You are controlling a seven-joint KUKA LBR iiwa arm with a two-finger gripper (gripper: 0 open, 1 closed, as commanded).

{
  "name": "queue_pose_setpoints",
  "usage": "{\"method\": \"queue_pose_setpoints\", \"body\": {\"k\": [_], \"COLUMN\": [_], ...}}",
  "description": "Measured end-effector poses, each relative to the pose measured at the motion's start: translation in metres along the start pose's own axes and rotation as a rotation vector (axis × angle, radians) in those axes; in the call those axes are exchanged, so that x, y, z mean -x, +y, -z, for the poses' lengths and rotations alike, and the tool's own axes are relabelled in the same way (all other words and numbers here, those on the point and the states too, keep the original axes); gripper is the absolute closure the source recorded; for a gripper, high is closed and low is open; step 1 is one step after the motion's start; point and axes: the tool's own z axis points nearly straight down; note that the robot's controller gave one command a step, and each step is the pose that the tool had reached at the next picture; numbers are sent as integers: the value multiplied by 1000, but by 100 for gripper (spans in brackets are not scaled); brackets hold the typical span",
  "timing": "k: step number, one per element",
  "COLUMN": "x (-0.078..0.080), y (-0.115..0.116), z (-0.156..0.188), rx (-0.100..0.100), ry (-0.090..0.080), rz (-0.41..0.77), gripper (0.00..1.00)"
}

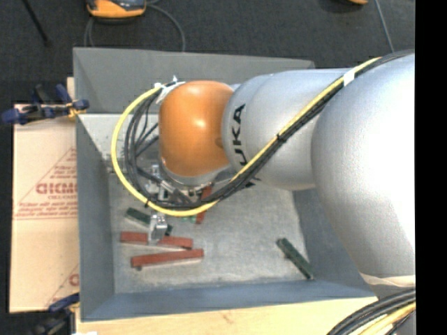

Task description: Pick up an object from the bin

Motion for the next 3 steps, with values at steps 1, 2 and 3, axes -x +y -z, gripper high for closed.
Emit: {"method": "queue_pose_setpoints", "body": {"k": [1, 2, 3], "x": [1, -3, -8], "y": [0, 7, -18], "z": [3, 8, -71], "rx": [1, -2, 7], "ry": [-4, -8, -21], "rz": [-2, 104, 288], "gripper": [0, 0, 100]}}
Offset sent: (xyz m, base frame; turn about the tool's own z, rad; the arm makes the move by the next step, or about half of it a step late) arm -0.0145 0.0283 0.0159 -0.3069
